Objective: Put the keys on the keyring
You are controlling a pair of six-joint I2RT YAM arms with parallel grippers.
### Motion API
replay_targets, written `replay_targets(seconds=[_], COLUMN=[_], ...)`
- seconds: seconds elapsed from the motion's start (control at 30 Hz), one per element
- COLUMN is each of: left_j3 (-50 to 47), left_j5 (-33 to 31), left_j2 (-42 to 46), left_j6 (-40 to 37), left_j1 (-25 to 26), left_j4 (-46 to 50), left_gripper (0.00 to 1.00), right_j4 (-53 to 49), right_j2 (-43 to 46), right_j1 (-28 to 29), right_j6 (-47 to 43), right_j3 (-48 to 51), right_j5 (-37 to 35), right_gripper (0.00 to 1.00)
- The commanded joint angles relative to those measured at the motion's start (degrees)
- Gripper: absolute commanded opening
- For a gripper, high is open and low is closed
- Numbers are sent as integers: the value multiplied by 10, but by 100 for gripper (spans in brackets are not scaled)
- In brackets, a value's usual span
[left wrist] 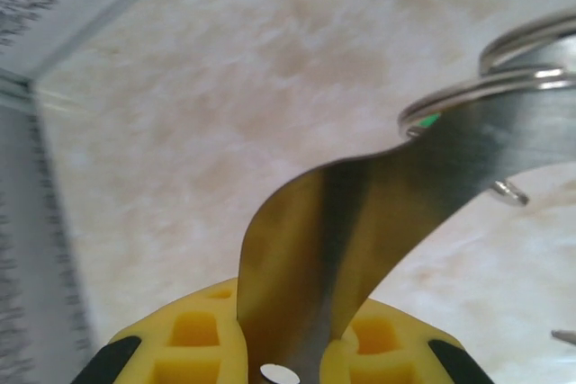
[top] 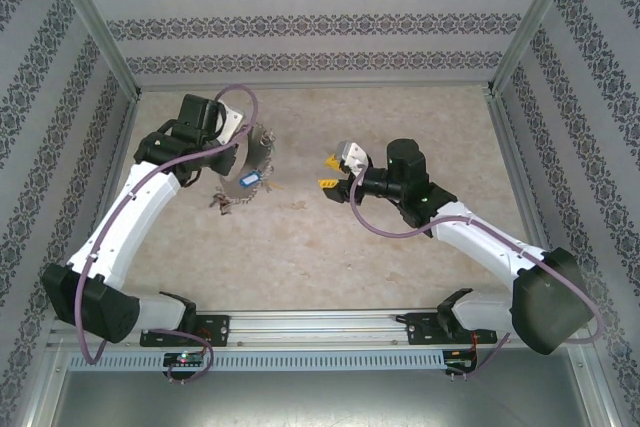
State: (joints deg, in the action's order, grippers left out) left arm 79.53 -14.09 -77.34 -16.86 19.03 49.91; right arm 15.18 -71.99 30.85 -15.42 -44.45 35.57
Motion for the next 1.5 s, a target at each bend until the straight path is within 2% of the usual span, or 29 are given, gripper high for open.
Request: replay_targets(seconds=[0.0,0.07,0.2,0.33,0.43,0.53,0.6,0.63,0.7,0.8,0.83,0.87,0.9,1.0,1.13,1.23,1.47], left_j3=[21,27,8,-56,-95,-119,-146,-156,-155,-125,-113,-104,-93,-67,-48,-67,-111], left_j5=[-180,-214,-299,-384,-392,-395,-391,-379,-353,-329,-321,-313,-301,-254,-146,-85,9], left_j2=[-21,-30,-25,-15,-8,-14,-15,-12,-2,2,1,2,2,2,-2,-8,-46], left_j6=[-124,-201,-377,-570,-656,-736,-797,-808,-775,-670,-632,-602,-567,-471,-351,-309,-254], left_j1=[28,43,78,107,126,141,151,157,167,177,179,180,181,183,185,190,211], left_j4=[-10,-22,-111,-301,-418,-471,-544,-561,-526,-426,-390,-359,-322,-220,-105,-75,-82], left_gripper=[0,0,0,0,0,0,0,0,0,0,0,0,0,0,0,0,0], right_j4=[19,22,24,32,38,43,45,46,48,52,52,52,50,51,46,44,41], right_j2=[1,2,9,17,20,22,24,25,25,28,29,30,32,39,49,59,74], right_j1=[-4,-4,-13,-21,-25,-27,-28,-29,-31,-32,-33,-33,-34,-37,-42,-45,-55], right_j6=[-4,1,15,34,47,58,66,68,72,77,79,79,81,80,82,83,80], right_j3=[8,12,19,33,40,45,48,50,55,62,64,65,67,75,82,91,107], right_j5=[-39,-67,-101,-117,-125,-134,-143,-145,-149,-155,-157,-158,-160,-164,-166,-176,-188], right_gripper=[50,51,51,56,56,56,57,60,62,66,73,96,98,98,98,98,98])
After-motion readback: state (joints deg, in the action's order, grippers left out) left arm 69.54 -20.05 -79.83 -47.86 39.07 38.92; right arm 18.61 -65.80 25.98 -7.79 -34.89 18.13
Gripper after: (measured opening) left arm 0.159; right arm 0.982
